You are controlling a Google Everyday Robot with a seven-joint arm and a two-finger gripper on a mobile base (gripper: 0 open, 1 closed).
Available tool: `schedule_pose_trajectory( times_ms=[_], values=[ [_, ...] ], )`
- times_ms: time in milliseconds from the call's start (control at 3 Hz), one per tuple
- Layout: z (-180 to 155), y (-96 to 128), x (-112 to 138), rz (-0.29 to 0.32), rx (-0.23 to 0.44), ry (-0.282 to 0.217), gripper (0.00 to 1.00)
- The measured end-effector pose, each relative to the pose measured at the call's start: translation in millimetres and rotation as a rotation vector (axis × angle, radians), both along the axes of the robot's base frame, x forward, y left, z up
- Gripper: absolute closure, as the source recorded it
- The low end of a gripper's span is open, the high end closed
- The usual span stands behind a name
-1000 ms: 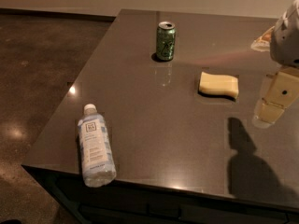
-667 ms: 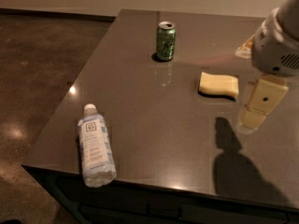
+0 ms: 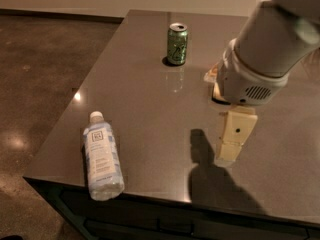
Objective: Move blue plastic bottle near sponge
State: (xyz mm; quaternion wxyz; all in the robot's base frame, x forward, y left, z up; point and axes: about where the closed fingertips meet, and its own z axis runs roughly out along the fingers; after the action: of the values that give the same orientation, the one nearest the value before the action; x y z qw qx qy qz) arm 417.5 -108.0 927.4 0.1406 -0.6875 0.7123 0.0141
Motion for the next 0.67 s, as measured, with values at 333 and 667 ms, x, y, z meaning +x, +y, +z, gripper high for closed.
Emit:
schedule_pose_trajectory(
  times_ms=[333,667],
  values=[
    [-10.1,47.5,-2.8,0.18,0.008,0.0,0.0],
    [-19.7,96.6,-5.9,0.405,0.0,-0.005,0.0]
  ],
)
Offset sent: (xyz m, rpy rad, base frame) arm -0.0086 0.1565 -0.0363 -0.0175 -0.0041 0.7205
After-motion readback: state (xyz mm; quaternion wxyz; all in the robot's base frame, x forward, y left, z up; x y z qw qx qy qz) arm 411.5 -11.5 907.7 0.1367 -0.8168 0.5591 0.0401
